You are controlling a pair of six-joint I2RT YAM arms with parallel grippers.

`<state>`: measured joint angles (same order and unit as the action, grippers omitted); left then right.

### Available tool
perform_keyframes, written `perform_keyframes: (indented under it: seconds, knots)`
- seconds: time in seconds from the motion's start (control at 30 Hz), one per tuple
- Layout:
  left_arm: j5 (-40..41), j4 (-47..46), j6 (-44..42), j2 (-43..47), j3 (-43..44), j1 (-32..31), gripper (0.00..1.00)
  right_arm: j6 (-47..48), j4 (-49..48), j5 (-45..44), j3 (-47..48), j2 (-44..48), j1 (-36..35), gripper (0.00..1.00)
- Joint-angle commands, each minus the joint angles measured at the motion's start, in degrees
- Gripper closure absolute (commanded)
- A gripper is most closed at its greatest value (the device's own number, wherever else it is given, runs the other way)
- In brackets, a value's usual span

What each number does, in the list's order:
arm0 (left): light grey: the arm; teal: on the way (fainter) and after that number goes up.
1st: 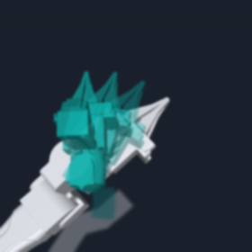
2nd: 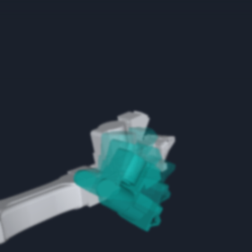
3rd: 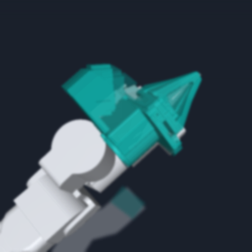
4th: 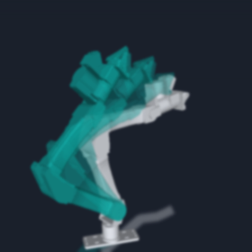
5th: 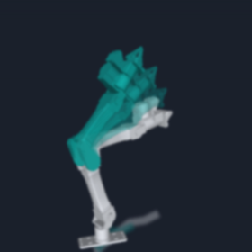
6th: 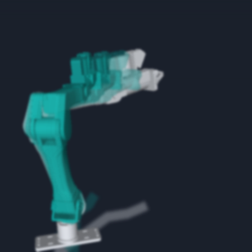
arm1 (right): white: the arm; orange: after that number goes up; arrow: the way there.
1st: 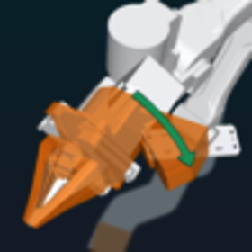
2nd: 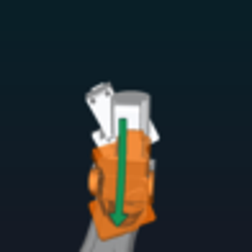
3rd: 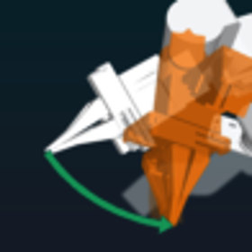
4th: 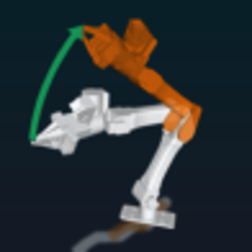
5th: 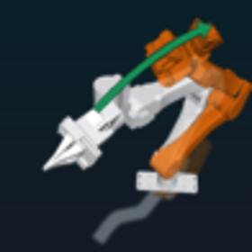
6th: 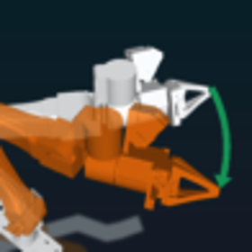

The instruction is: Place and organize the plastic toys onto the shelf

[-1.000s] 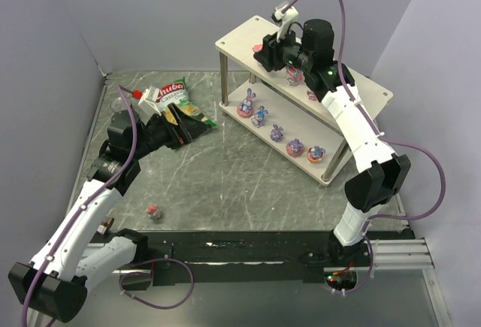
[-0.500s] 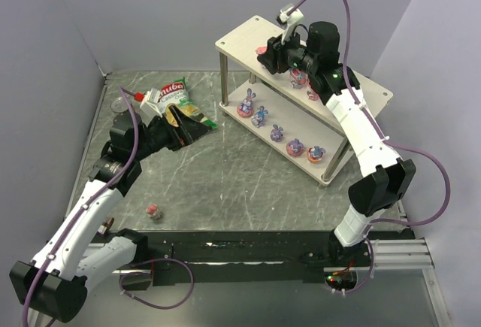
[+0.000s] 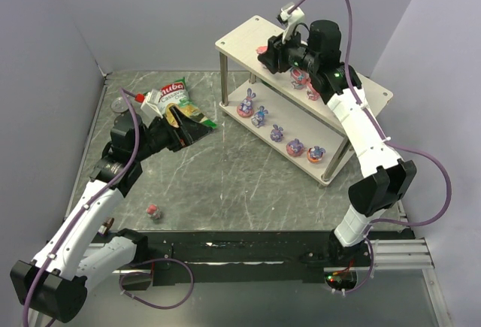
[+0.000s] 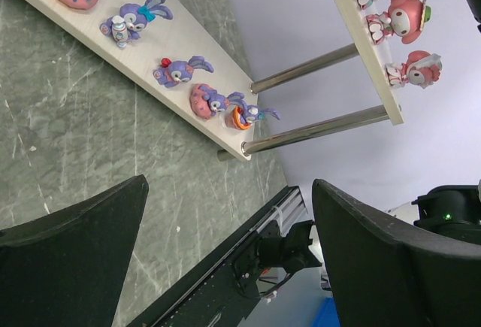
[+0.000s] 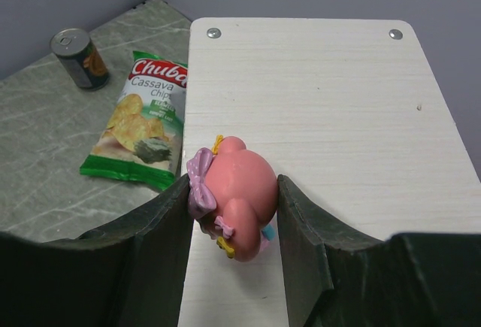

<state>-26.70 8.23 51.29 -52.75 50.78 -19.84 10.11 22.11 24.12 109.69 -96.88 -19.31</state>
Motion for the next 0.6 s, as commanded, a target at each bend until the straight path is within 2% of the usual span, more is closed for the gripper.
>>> perform_keyframes:
  seconds: [0.0,0.57]
  knots:
    - [-0.6,-2.3,0.7,0.9,-0.2,0.2,0.04,0.0,-1.2,0.8,3.2,1.0,0.6,0.65]
    - [-0.6,-2.1,0.2,0.3,0.2,0.2,0.04,0.4,-2.3,1.2,2.2,0.6,0.7,0.53]
